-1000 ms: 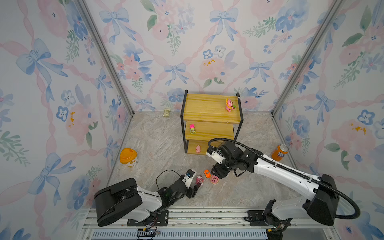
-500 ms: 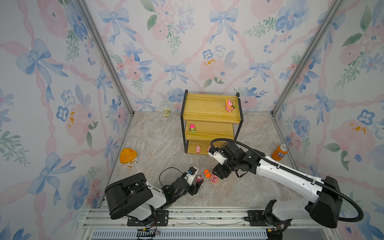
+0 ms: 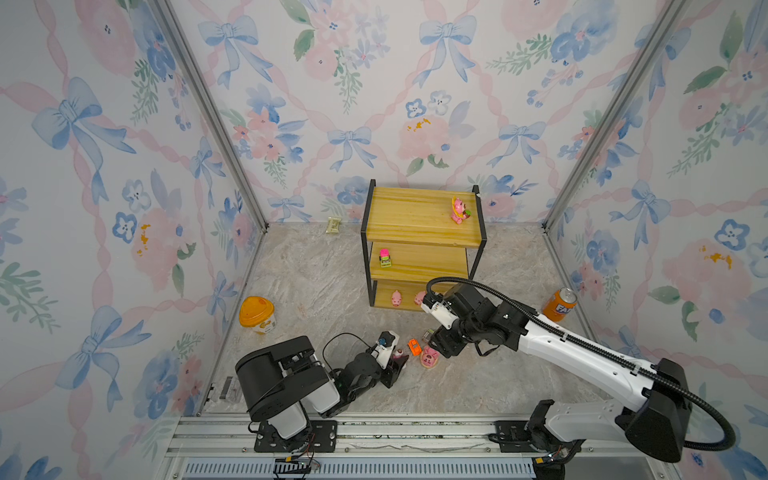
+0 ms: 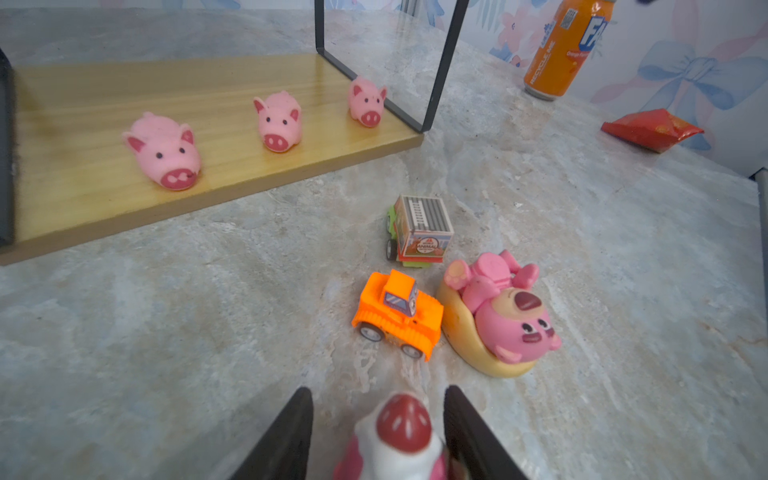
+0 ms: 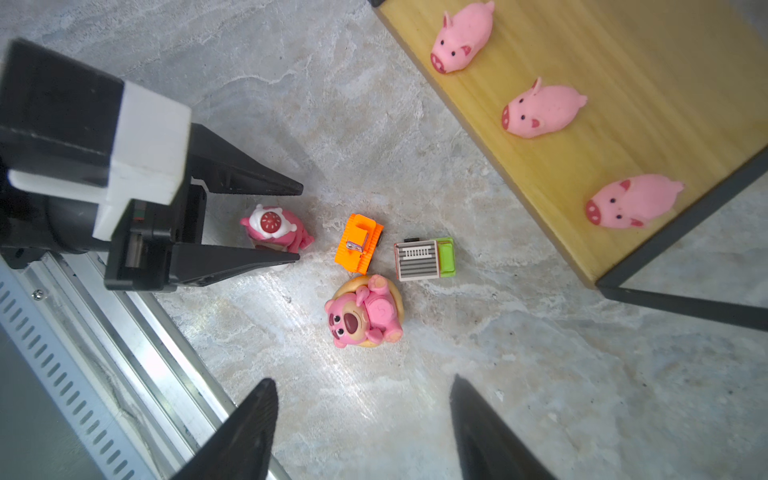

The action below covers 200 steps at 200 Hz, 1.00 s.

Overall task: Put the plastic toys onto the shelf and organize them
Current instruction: 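Lift the bear toy with the left gripper while the right arm draws back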

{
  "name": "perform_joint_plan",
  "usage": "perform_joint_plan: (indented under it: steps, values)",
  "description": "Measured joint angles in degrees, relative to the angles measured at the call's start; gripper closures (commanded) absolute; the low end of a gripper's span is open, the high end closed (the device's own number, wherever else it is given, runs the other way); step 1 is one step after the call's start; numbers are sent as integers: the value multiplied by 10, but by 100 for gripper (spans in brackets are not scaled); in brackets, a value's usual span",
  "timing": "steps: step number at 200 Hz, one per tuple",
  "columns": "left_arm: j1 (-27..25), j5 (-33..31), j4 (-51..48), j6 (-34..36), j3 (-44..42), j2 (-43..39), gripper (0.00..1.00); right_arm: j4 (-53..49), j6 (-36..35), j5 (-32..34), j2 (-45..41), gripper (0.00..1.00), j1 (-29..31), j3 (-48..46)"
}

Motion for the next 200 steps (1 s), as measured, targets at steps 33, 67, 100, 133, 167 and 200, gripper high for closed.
perform_joint_plan:
  steps: [33, 67, 100, 133, 167, 200]
  values:
    - [0, -15, 2, -8, 0, -1, 63, -2, 5, 7, -13, 33, -3, -1]
    - [0, -30, -5, -11, -1, -12, 67, -6, 10, 12, -32, 34, -7, -1]
    - [0, -31, -29, -11, 8, -31, 69, -7, 19, 15, -61, 34, -20, -3]
    - [-2, -45, -89, -9, 44, -90, 70, -8, 29, 19, -105, 35, -39, -10]
    - [-12, -59, -224, 9, 133, -167, 71, -9, 40, 26, -142, 35, -58, -12]
    - [-16, -76, -335, 28, 221, -226, 71, -13, 47, 30, -164, 35, -70, -12]
